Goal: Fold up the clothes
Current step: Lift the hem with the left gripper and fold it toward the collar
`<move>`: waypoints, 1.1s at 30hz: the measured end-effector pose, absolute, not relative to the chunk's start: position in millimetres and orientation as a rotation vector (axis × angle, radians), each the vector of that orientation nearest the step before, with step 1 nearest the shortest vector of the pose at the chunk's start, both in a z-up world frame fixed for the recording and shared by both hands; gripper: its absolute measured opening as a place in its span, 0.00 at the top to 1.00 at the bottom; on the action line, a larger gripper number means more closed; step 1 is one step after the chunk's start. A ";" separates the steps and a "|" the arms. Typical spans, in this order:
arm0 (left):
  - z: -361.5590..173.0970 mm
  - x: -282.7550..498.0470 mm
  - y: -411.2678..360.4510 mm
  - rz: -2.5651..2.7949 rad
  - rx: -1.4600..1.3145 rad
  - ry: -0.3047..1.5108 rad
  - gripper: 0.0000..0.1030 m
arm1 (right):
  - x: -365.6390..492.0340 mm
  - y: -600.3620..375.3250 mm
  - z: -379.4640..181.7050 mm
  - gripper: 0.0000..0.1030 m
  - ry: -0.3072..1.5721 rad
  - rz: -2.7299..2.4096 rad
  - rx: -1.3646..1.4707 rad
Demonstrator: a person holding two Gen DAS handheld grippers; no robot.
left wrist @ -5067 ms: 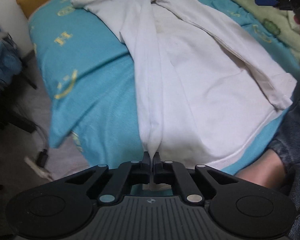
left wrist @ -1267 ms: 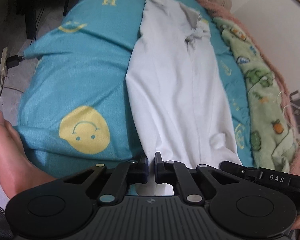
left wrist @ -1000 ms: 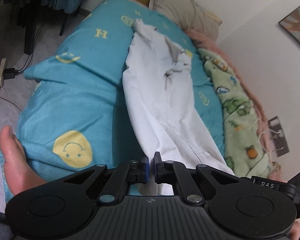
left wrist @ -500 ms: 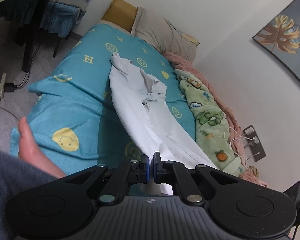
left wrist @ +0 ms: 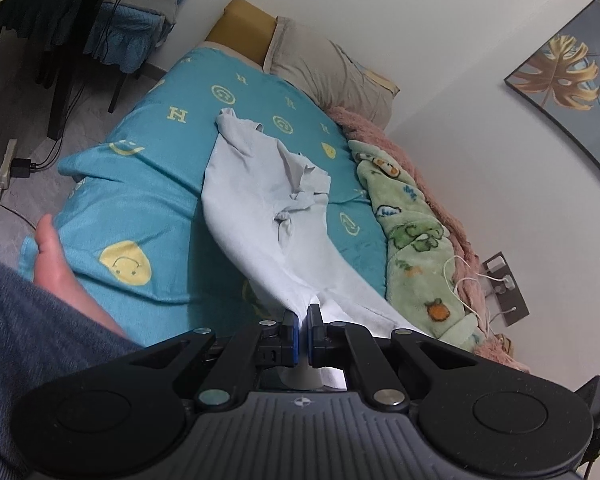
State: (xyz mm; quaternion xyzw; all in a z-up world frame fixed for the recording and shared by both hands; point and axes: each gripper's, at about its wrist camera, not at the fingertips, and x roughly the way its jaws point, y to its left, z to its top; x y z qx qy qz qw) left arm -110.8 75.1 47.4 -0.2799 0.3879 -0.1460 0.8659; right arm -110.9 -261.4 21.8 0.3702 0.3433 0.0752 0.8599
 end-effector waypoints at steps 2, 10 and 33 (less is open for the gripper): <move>52.0 -95.0 71.3 -0.298 -0.580 0.804 0.96 | -99.2 -265.8 18.8 0.91 0.717 0.148 0.803; 66.6 -8.7 53.4 -0.282 -0.505 0.729 0.96 | -20.3 -269.7 22.7 0.90 0.633 0.118 0.767; -46.0 173.5 35.6 -0.087 -0.237 0.683 0.99 | 144.3 -246.2 -67.0 0.88 0.619 0.081 0.425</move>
